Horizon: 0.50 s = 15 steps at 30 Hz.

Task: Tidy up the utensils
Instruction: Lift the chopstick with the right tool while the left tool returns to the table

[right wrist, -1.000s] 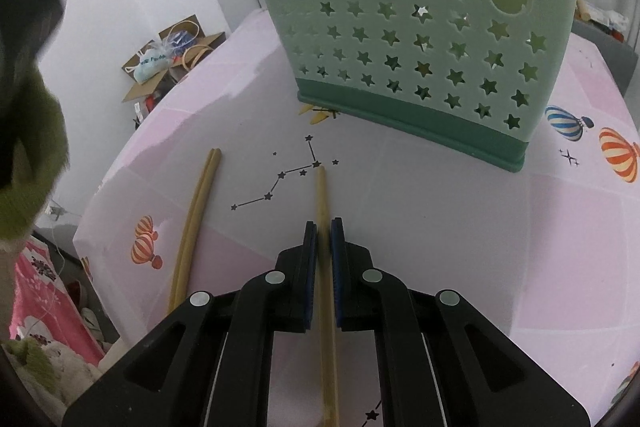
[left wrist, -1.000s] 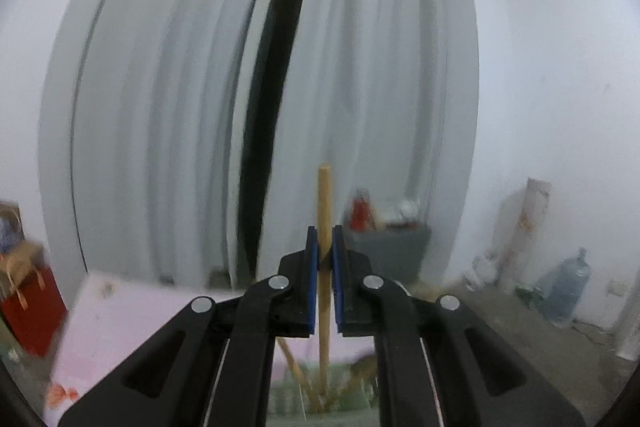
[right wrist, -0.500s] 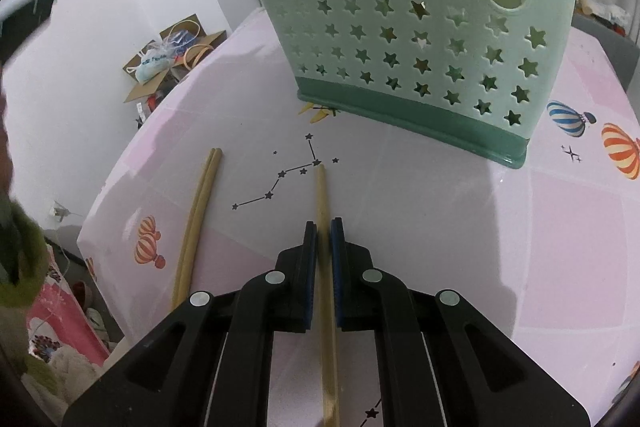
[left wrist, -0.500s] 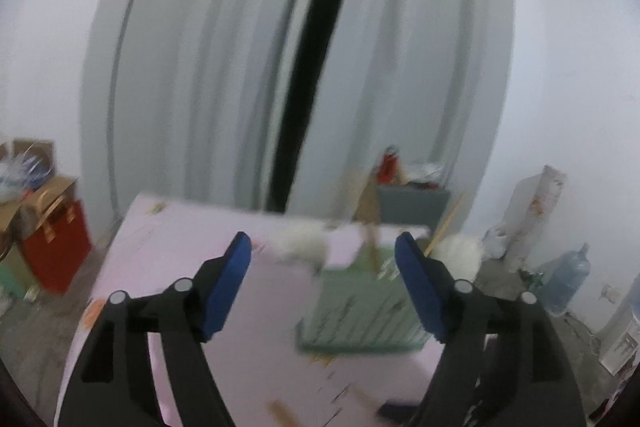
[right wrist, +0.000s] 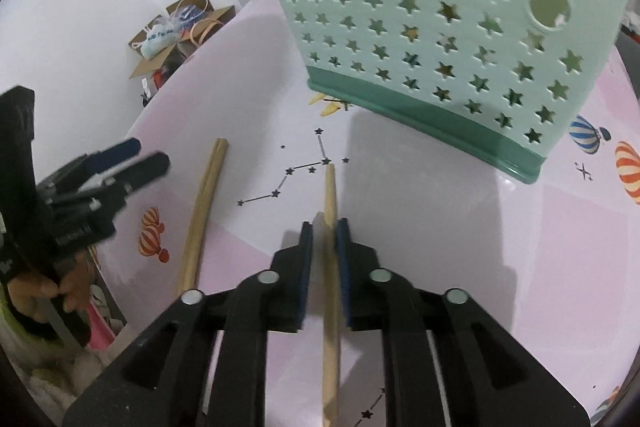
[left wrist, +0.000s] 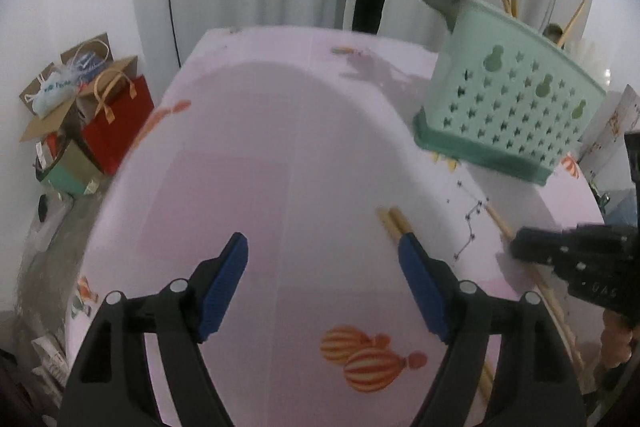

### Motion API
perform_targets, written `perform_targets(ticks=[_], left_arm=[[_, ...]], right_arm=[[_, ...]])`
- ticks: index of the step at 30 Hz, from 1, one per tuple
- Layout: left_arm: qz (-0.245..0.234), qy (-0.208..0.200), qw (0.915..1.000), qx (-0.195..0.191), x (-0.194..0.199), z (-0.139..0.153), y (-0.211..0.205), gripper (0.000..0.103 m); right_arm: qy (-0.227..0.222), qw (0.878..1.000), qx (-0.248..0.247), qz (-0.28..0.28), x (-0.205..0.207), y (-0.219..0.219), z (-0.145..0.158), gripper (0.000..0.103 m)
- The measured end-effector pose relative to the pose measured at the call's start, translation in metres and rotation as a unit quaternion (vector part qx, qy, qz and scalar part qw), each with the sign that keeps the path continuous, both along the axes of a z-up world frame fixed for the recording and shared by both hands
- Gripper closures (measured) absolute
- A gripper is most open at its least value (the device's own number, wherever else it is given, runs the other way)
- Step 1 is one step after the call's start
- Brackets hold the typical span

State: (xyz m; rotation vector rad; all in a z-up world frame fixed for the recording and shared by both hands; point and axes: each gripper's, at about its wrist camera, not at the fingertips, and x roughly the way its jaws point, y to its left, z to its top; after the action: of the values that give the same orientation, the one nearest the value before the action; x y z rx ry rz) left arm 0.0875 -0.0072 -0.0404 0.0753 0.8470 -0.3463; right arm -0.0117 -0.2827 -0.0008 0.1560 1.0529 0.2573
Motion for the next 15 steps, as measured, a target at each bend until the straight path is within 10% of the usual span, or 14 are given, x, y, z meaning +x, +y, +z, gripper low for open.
perform_targets(ticks=[15], left_arm=[[-0.004, 0.026, 0.9997, 0.002, -0.003, -0.008, 0.005, 0.021]], right_arm=[[-0.015, 0.996, -0.088, 0.006, 0.025, 0.034, -0.002, 0.098]])
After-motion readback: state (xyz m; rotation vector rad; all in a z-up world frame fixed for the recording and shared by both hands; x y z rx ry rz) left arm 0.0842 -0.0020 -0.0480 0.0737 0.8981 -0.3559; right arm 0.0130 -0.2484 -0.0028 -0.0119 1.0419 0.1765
